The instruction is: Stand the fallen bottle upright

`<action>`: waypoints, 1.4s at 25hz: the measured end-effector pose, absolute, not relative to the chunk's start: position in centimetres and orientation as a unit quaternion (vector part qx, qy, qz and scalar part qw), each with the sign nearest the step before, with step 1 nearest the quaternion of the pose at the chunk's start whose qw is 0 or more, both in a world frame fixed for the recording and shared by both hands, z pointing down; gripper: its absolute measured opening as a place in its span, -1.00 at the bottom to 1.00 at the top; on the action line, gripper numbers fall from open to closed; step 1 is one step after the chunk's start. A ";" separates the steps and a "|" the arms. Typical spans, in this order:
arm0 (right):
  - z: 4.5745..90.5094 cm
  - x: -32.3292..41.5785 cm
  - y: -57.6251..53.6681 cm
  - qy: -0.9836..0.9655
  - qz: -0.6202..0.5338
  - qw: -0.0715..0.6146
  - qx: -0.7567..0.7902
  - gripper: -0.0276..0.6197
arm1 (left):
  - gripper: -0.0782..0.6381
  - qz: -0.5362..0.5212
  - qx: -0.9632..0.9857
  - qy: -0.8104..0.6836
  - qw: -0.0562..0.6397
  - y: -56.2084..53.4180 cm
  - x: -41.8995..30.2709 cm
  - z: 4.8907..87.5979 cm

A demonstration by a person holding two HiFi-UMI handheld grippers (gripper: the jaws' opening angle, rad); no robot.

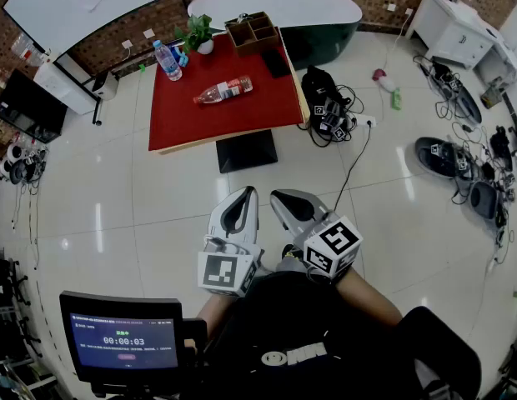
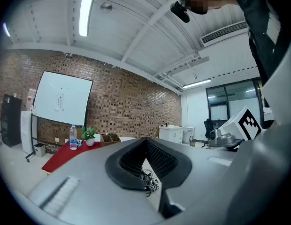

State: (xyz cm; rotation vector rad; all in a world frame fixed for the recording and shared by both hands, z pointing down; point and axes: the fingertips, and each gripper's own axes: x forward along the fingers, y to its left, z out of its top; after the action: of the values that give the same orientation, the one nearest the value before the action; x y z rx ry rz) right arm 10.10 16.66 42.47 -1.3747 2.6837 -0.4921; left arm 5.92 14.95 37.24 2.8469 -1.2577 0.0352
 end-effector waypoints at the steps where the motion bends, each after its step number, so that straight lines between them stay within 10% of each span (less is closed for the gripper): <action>1: 42.5 10.5 16.9 0.878 -0.164 0.040 -0.448 -0.90 | -0.77 0.010 0.912 -0.409 0.016 15.4 6.1 37.2; 35: 43.4 3.9 -15.7 0.901 -0.133 -0.077 -0.405 -0.87 | -0.77 -0.004 0.909 -0.410 0.078 -14.2 -1.4 40.8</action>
State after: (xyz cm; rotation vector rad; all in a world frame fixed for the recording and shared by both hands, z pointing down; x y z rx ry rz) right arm 3.95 -15.67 43.41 -1.3386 2.9804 -0.4390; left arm -1.44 -14.25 40.83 2.7210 -1.2265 -0.0125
